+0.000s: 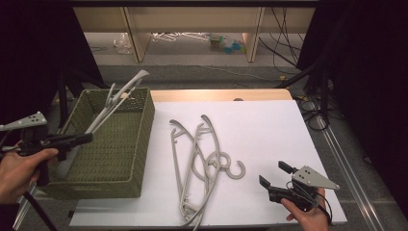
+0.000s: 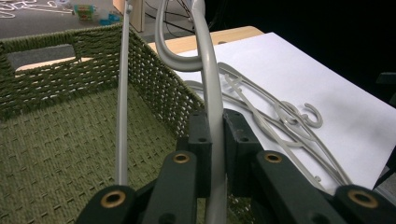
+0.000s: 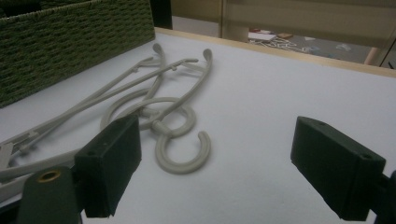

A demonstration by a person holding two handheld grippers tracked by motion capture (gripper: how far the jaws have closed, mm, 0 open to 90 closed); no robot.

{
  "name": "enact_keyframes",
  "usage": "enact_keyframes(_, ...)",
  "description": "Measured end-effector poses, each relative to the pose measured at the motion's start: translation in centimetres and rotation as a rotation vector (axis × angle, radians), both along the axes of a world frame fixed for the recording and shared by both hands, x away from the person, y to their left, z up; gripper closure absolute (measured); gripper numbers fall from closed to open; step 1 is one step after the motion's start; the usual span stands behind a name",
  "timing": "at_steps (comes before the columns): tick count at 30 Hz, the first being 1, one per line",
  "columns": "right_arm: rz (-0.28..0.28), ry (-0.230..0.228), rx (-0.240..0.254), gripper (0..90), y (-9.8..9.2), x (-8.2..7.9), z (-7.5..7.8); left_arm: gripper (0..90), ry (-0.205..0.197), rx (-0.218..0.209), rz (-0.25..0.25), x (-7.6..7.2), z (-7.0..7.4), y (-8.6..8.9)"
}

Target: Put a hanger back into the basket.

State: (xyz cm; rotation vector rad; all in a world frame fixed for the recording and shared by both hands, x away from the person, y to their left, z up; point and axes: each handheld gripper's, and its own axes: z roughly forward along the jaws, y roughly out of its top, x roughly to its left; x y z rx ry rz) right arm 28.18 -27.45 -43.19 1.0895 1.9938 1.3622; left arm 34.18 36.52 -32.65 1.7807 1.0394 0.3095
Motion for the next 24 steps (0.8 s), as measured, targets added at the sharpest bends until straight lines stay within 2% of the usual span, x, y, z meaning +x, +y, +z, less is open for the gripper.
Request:
enact_keyframes(1,0.007,-0.013,0.024,17.2,0.1,0.1,-0.2,82.1,0.001,0.003,-0.001,0.0,-0.1,0.2)
enact_keyframes(2,0.009,-0.012,0.026,17.2,0.1,0.1,-0.2,82.1,0.003,0.006,-0.002,-0.1,-0.1,0.4)
enact_keyframes(3,0.007,-0.021,0.023,17.2,0.1,0.2,-0.2,82.1,0.003,0.005,-0.004,-0.1,-0.2,0.6)
enact_keyframes(5,0.004,-0.001,-0.004,17.2,0.0,0.0,0.0,82.1,-0.009,0.014,-0.015,-0.1,-0.4,1.1)
enact_keyframes(6,0.001,-0.017,0.008,17.2,0.1,0.1,-0.2,82.1,-0.012,0.019,-0.02,-0.2,-0.5,1.4)
enact_keyframes(10,-0.003,-0.013,0.004,17.2,0.1,0.2,-0.2,82.1,-0.004,0.047,-0.024,-0.2,-1.0,2.4)
enact_keyframes(15,-0.003,-0.013,0.005,17.2,0.1,0.2,-0.2,82.1,0.0,0.053,-0.035,-0.2,-1.9,3.4)
enact_keyframes(19,-0.001,-0.012,0.007,17.2,0.0,0.2,-0.2,82.1,-0.001,0.097,-0.064,0.0,-2.4,4.2)
enact_keyframes(24,0.005,-0.014,0.013,17.2,0.1,0.3,-0.3,82.0,0.009,0.105,-0.098,0.0,-2.6,4.3)
